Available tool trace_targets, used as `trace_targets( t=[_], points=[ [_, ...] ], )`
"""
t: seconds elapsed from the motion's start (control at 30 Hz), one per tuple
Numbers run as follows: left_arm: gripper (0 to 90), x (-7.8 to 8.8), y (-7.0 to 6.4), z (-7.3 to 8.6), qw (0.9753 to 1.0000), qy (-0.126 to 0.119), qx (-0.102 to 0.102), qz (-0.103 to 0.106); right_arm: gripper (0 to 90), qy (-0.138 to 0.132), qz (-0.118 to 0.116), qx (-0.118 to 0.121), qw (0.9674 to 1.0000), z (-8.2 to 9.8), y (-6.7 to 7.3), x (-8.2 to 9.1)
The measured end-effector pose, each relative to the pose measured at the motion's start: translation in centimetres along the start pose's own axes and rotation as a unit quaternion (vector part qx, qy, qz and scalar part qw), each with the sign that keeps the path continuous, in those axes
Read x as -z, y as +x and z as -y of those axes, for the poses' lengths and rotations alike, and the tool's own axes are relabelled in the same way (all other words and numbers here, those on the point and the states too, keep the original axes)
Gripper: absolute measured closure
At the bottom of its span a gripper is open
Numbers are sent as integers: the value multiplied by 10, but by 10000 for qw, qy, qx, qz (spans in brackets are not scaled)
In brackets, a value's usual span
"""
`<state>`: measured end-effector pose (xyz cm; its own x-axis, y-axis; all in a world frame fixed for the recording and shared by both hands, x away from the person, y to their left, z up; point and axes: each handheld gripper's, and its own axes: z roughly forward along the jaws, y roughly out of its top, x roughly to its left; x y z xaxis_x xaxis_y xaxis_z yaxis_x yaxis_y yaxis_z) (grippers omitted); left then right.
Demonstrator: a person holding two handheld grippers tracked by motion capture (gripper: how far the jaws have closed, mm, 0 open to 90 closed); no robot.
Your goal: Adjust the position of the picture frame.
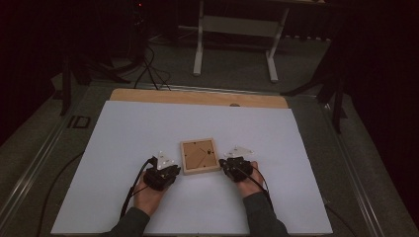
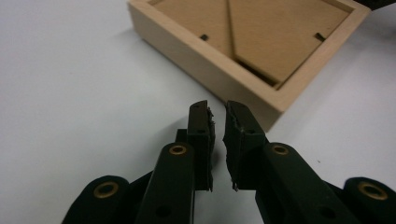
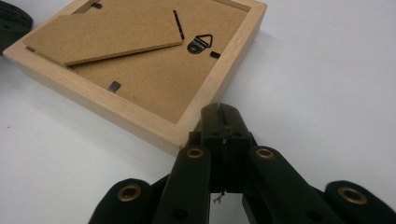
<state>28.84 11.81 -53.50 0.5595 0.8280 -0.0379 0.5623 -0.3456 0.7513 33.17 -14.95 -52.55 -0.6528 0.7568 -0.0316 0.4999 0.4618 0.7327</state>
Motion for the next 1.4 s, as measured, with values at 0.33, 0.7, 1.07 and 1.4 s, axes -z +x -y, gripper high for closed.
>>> trace_targets(
  t=[0.33, 0.7, 1.07, 1.4],
  points=[
    [839, -1, 0, -1, 9999, 52, 77, 61, 899, -14, 34, 20, 10000, 0, 7, -2],
    [892, -5, 1, -4, 9999, 157, -3, 48, 899, -29, 81, -41, 10000, -1, 8, -3],
    [896, -10, 2, -9, 9998, 167, 58, 8, 900, 2, 156, -157, 9998, -2, 7, -3],
    [896, -15, 6, -11, 9998, 153, 111, 0, 900, 4, 212, -191, 9996, -2, 6, -4]
  ],
)
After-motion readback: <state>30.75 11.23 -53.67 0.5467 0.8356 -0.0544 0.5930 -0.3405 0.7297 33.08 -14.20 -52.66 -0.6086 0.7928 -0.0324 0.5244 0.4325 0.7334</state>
